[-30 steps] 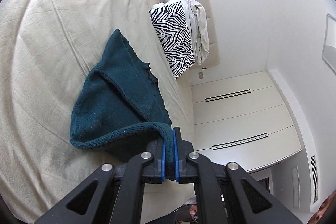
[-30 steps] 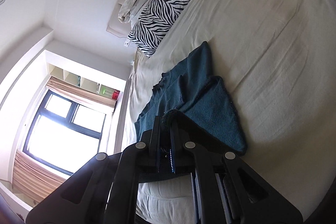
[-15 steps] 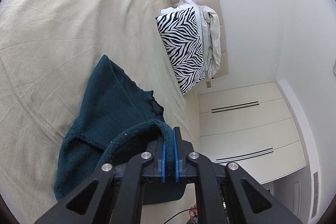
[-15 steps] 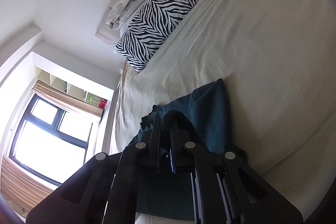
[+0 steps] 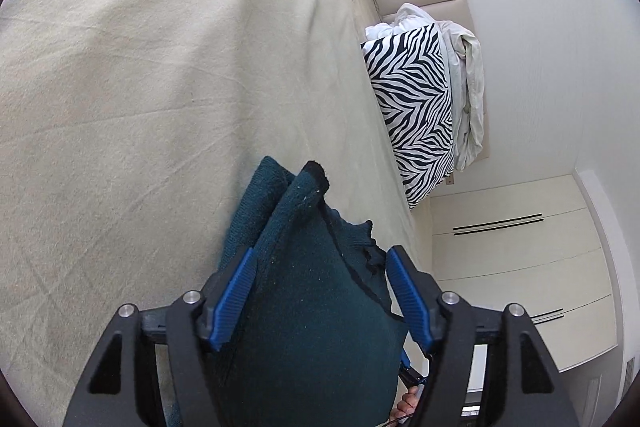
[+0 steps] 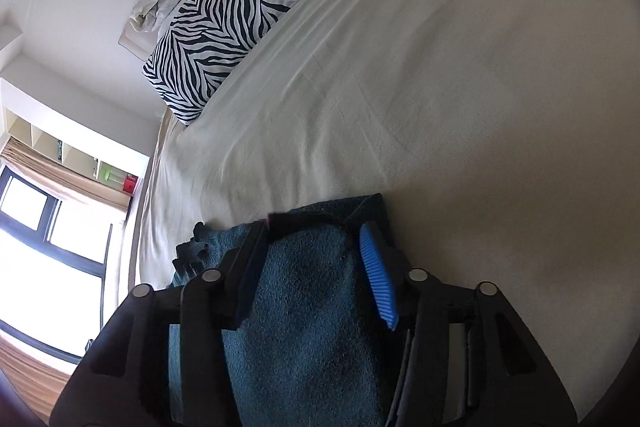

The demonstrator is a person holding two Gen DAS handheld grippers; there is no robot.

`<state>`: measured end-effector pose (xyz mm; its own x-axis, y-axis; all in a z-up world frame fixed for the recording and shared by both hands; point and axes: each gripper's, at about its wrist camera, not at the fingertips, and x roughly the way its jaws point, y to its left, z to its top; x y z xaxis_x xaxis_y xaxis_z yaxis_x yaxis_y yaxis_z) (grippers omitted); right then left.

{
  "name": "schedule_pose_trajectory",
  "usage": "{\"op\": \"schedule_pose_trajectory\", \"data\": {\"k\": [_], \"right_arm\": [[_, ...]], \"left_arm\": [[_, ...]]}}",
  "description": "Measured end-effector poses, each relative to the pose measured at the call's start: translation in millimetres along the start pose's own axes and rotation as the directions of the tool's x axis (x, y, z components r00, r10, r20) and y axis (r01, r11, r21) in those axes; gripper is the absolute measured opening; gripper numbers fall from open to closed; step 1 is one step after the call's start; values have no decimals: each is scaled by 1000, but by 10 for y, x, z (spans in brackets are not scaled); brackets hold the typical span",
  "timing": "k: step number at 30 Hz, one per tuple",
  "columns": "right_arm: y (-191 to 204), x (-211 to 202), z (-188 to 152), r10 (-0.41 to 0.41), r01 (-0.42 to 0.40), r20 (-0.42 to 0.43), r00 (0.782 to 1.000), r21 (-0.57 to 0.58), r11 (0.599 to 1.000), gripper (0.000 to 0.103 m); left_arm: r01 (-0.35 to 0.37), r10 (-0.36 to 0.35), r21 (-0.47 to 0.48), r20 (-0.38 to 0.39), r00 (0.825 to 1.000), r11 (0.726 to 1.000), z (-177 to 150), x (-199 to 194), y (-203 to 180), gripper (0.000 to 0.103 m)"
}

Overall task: Fold small clothes
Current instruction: 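Lay the hem onto the collar and open the left gripper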

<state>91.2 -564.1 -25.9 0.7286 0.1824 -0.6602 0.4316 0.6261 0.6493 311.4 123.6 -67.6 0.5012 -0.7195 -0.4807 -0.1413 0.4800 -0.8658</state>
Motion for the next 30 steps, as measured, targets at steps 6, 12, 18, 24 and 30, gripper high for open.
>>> {"op": "schedule_pose_trajectory", "data": {"k": [6, 12, 18, 24, 30], "right_arm": [[-15, -391, -292, -12, 9, -32, 999, -96, 995, 67], [39, -779, -898, -83, 67, -47, 995, -275, 959, 66], [51, -1053, -1213, -100, 89, -16, 995, -338, 937, 65], [-79, -1165, -1271, -103, 92, -19, 994, -309, 947, 64], [-54, -1223, -1284, -106, 100, -1, 994, -327, 940, 55]], "left_arm": [[-58, 57, 110, 12, 998, 992, -326, -307, 0, 70], [-170, 162, 235, 51, 985, 957, -706, -502, 32, 70], [-248, 234, 333, 82, 969, 910, -1017, -600, 49, 65], [-308, 285, 411, 117, 951, 858, -1189, -636, 18, 56], [-351, 323, 457, 143, 936, 817, -1255, -599, 3, 39]]}}
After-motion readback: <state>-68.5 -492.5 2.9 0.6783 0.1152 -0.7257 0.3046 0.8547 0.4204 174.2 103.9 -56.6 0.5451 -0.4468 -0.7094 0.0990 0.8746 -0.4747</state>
